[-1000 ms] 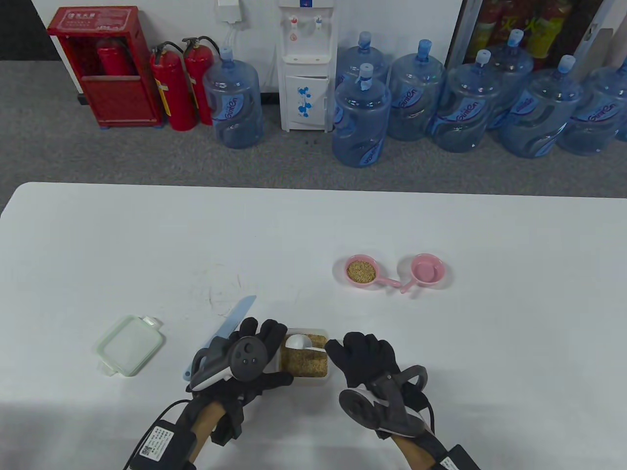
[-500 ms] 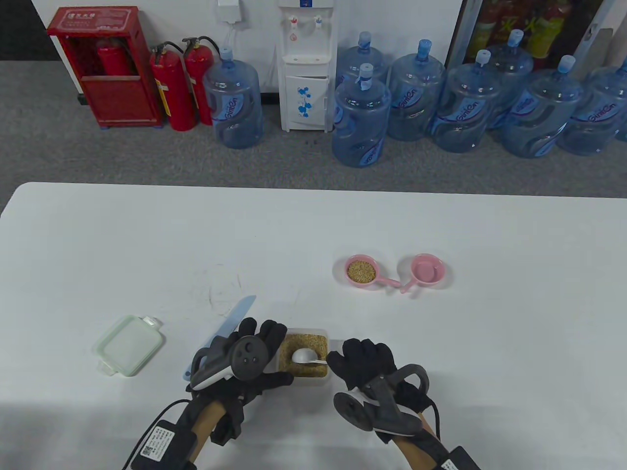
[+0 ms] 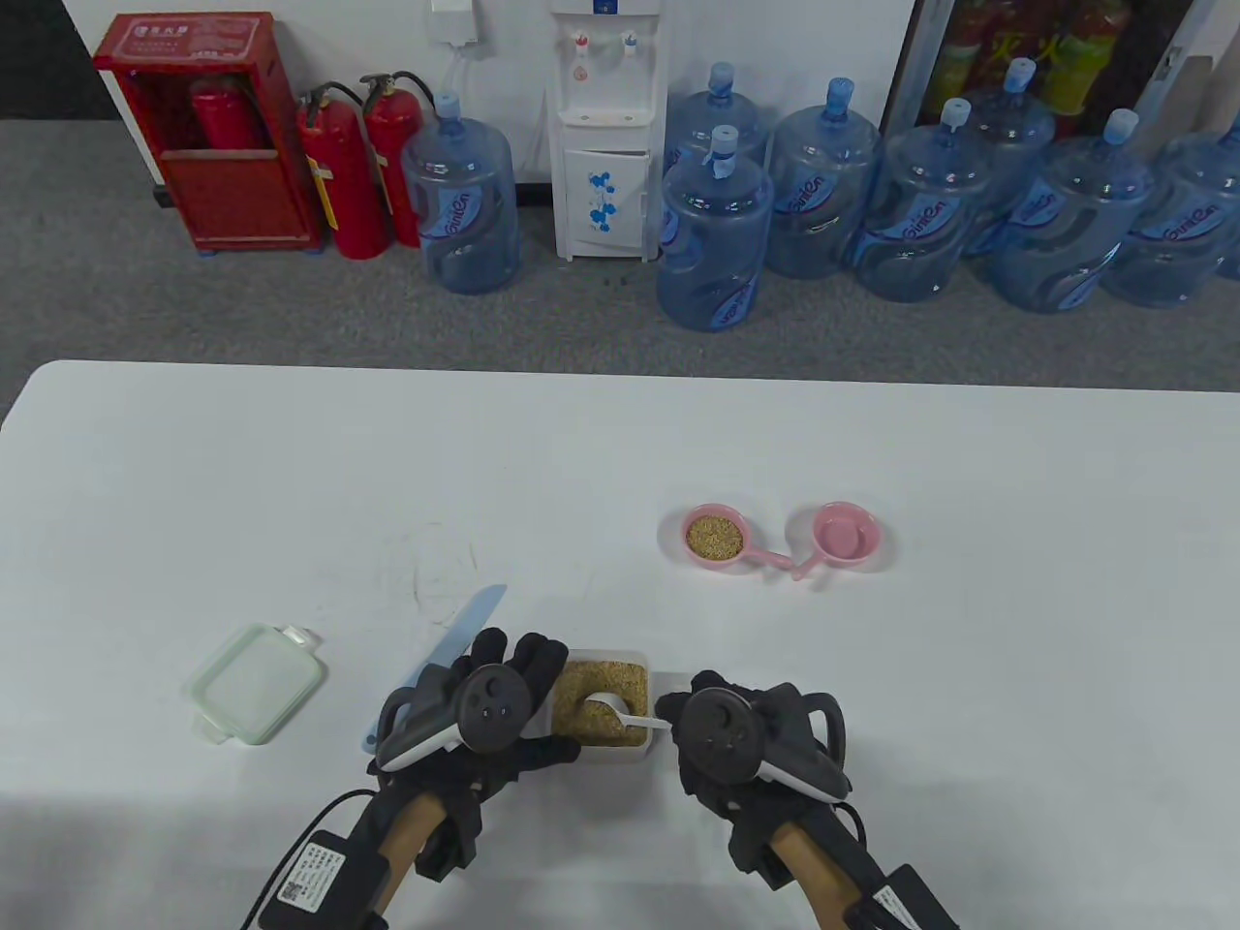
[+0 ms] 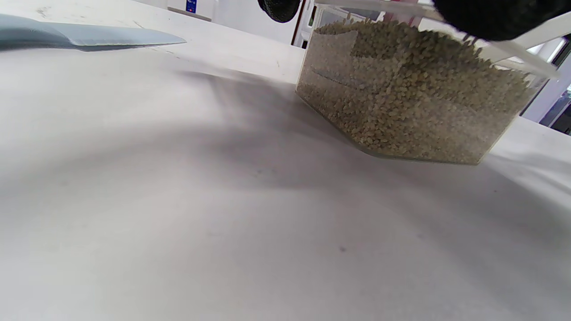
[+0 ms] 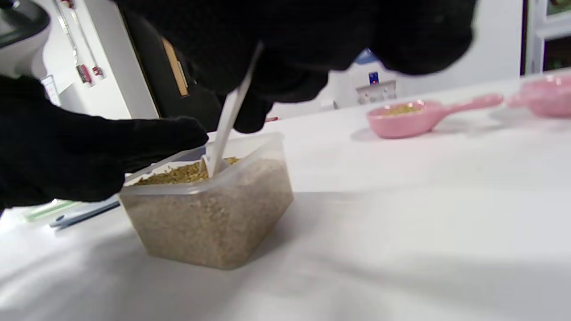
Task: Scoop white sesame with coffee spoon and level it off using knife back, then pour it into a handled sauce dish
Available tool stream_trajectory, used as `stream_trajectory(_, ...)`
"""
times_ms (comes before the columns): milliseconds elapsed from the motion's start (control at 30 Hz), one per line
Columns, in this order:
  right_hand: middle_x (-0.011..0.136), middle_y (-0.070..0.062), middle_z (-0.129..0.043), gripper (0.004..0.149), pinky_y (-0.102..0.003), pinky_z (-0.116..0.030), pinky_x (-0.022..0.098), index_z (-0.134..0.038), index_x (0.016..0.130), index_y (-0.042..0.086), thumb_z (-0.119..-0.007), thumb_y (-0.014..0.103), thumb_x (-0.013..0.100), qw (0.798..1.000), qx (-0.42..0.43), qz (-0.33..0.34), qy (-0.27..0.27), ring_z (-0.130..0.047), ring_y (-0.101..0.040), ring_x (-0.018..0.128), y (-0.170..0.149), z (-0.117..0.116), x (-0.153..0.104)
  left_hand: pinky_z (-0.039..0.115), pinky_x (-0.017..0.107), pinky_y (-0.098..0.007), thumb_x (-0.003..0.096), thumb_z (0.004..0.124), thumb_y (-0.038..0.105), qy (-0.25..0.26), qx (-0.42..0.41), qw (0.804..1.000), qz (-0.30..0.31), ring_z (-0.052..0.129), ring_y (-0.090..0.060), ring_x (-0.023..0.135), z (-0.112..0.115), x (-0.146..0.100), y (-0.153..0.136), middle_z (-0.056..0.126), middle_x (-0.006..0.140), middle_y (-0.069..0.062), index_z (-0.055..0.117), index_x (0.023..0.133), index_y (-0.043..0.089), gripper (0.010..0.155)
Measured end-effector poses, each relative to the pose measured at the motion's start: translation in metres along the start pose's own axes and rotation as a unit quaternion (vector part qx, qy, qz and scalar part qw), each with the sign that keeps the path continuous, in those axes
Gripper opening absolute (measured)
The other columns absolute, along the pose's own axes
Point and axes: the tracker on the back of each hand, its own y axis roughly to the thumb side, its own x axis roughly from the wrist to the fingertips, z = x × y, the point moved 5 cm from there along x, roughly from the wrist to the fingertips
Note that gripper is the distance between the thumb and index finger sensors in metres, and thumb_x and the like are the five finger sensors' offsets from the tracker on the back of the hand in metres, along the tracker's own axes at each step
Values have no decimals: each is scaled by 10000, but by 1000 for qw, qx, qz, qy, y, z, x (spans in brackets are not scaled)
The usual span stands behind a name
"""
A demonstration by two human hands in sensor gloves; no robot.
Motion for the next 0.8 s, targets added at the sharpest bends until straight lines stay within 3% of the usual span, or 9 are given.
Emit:
stream_trajectory(300, 691, -198, -917, 430, -423, -848, 362, -901, 905, 74, -740, 241, 543, 987, 138, -67, 52, -874, -112, 295, -32, -16, 5, 359, 835, -619, 433, 653, 698, 0, 4, 1000, -1, 231, -506, 1157, 0, 0, 0, 293, 1292, -23, 292, 1199, 311, 931)
stream_trajectory(567, 580, -170, -962, 424, -382, -869, 287, -912, 882, 69, -738, 249, 540, 967, 218, -115, 62, -867, -72, 217, -49, -28, 5, 358, 835, -619, 436, 653, 696, -1, 4, 1000, -1, 229, -506, 1156, 0, 0, 0, 294, 1292, -25, 291, 1199, 311, 928)
stream_trajectory(800, 570, -165, -963, 427, -379, -866, 276, -889, 899, 57, -728, 242, 549, 948, 279, -138, 68, -863, -67, 208, -60, -35, 1, 358, 835, -619, 436, 650, 698, -1, 5, 1000, -2, 226, -509, 1156, 1, 0, 0, 289, 1293, -26, 289, 1199, 314, 927)
